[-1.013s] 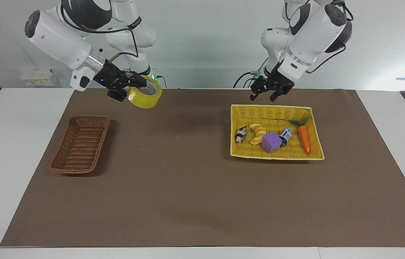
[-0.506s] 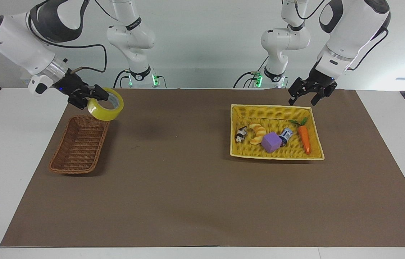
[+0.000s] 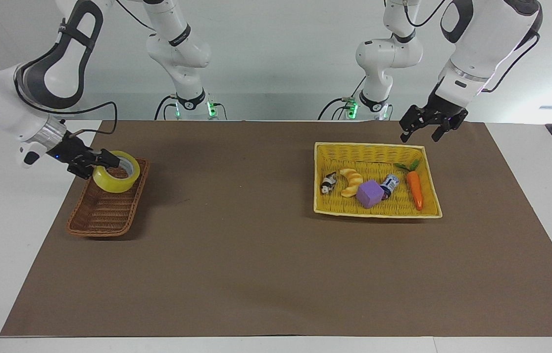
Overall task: Move tape to another basket
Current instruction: 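Carry the tape to the wicker basket while the left gripper withdraws, then lower the tape into the wicker basket and open the right gripper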
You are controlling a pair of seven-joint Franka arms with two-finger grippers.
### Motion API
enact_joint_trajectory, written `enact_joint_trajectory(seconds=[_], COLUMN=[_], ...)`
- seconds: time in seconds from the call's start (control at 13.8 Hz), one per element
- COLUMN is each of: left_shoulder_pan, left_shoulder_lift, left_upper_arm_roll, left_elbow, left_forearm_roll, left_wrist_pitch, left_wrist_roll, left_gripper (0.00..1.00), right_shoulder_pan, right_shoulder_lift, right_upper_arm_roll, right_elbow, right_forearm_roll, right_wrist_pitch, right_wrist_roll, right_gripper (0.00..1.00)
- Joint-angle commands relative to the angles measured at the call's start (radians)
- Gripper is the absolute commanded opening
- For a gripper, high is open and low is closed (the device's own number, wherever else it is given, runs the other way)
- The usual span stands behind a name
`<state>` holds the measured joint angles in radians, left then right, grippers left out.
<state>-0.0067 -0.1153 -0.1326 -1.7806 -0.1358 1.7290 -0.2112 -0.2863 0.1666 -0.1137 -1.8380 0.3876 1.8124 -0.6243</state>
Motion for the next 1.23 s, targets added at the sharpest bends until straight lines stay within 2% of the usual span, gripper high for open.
enact_joint_trajectory(seconds=[0.0,0.36,0.72,0.8,0.94,1.01,1.16], left_shoulder_pan=[0.017,0.001,-0.007,-0.018,-0.032,-0.033,-0.032], left_shoulder_lift=[0.013,-0.004,0.023,0.025,0.023,0.023,0.022], left_upper_arm_roll=[0.031,0.125,0.139,0.142,0.156,0.156,0.157], left_elbow=[0.046,0.052,0.145,0.15,0.147,0.141,0.136], left_forearm_roll=[0.028,0.07,0.104,0.108,0.107,0.107,0.108], left_wrist_pitch=[-0.049,-0.081,-0.21,-0.213,-0.2,-0.192,-0.187], left_wrist_roll=[0.08,0.19,0.233,0.245,0.275,0.308,0.308], left_gripper=[1.0,1.0,1.0,1.0,1.0,1.0,1.0], right_shoulder_pan=[-0.039,-0.063,-0.062,-0.062,-0.062,-0.062,-0.068], right_shoulder_lift=[0.071,0.145,0.182,0.182,0.183,0.183,0.183], right_upper_arm_roll=[0.002,0.002,0.0,0.0,0.0,0.0,0.0], right_elbow=[0.037,0.023,0.014,0.014,0.014,0.016,0.031], right_forearm_roll=[0.007,0.004,-0.012,-0.013,-0.012,-0.012,-0.001], right_wrist_pitch=[0.03,0.034,0.065,0.068,0.071,0.071,0.056], right_wrist_roll=[-0.078,-0.1,-0.107,-0.11,-0.1,-0.098,-0.101], right_gripper=[0.0,0.0,0.0,0.07,0.87,1.0,1.0])
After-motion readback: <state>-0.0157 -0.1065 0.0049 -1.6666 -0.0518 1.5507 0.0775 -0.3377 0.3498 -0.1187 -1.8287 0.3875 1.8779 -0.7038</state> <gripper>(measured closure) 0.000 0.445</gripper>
